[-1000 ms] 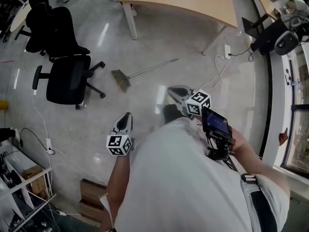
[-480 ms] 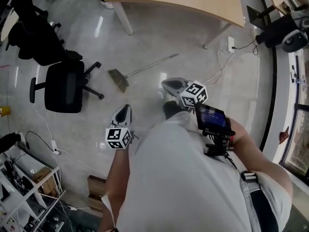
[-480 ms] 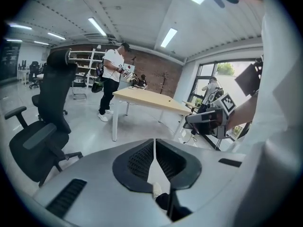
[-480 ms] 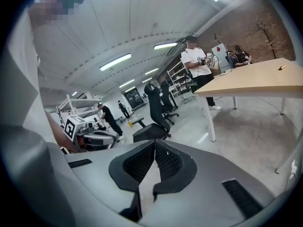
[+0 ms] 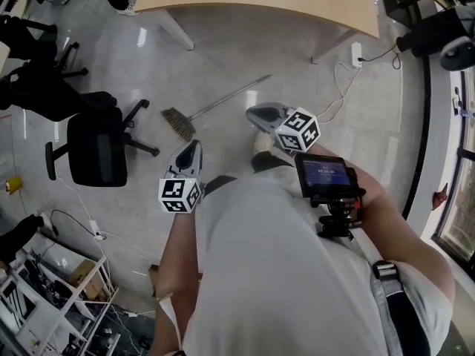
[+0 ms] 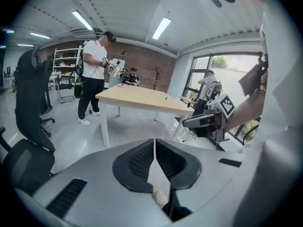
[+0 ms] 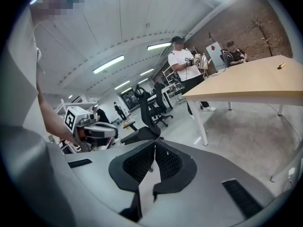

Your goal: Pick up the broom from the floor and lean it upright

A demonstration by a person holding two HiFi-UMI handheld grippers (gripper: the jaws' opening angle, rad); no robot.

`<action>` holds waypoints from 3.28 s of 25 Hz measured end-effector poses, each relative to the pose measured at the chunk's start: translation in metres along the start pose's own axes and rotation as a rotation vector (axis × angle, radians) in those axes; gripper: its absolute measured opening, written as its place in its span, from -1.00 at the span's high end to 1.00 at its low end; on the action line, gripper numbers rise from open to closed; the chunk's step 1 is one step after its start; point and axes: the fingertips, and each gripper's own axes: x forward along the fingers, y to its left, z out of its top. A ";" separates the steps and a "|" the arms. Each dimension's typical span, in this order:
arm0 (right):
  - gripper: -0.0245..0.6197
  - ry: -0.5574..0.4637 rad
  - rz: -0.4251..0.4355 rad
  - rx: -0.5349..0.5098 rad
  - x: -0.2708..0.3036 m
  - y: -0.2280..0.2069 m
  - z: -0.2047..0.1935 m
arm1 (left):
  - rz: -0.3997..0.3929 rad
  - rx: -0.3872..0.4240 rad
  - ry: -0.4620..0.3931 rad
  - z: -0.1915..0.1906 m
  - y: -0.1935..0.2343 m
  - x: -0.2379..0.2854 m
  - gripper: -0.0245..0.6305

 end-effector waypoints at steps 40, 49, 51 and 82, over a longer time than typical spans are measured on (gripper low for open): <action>0.87 0.376 -0.263 0.160 -0.018 -0.056 -0.126 | -0.514 0.189 0.567 -0.112 -0.002 0.149 0.90; 0.87 0.438 -0.215 0.108 -0.025 -0.121 -0.183 | -0.469 0.198 0.541 -0.148 0.000 0.221 0.90; 0.87 0.403 -0.249 0.136 -0.028 -0.138 -0.185 | -0.466 0.210 0.550 -0.164 0.004 0.239 0.90; 0.87 0.115 -0.499 0.307 -0.087 -0.303 -0.315 | -0.405 0.759 0.832 -0.369 0.029 0.552 0.61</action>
